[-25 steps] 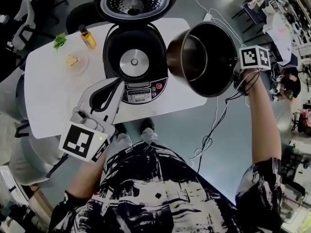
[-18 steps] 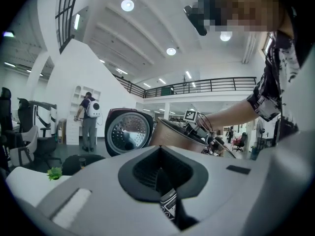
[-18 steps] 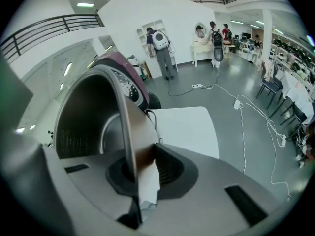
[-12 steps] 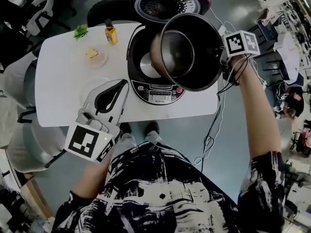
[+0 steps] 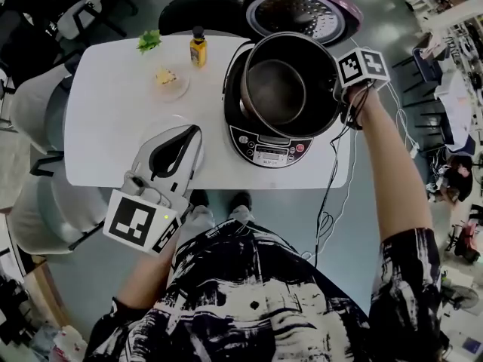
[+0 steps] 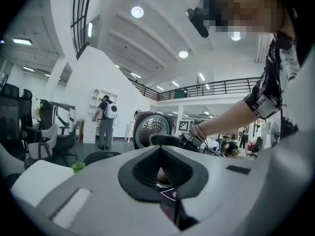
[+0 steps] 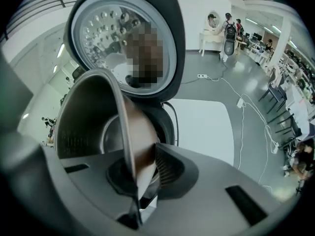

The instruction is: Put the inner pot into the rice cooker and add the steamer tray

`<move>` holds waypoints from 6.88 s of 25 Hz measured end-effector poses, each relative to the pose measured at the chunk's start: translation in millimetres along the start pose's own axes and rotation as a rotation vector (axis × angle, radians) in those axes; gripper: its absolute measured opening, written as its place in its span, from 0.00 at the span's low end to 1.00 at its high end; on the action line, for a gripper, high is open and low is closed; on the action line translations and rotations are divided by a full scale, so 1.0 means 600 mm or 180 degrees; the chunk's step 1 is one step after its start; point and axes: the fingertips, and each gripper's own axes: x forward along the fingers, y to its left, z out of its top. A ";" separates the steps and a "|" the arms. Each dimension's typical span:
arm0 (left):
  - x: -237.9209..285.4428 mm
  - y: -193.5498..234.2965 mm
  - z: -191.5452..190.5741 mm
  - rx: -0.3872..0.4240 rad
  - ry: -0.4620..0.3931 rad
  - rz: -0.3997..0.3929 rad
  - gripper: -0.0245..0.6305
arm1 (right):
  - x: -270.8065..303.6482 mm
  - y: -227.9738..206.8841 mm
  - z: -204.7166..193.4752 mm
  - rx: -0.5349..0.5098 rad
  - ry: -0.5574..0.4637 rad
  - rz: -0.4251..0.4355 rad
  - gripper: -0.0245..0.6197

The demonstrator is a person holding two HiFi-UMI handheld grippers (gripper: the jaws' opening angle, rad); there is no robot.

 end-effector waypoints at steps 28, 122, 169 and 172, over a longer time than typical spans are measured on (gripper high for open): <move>-0.039 0.074 -0.036 -0.0205 0.0048 0.0110 0.04 | 0.095 -0.024 -0.011 -0.0145 0.0392 -0.0908 0.05; -0.037 0.059 -0.008 -0.0141 -0.0037 -0.0202 0.04 | -0.054 0.146 0.013 -0.0381 -0.0822 0.0197 0.06; -0.325 0.302 -0.085 -0.0366 0.0161 0.1197 0.04 | 0.539 0.514 -0.137 -0.2678 0.0713 0.0099 0.08; -0.322 0.303 -0.083 -0.0368 0.0160 0.1171 0.04 | 0.534 0.520 -0.143 -0.2444 0.0811 0.0193 0.06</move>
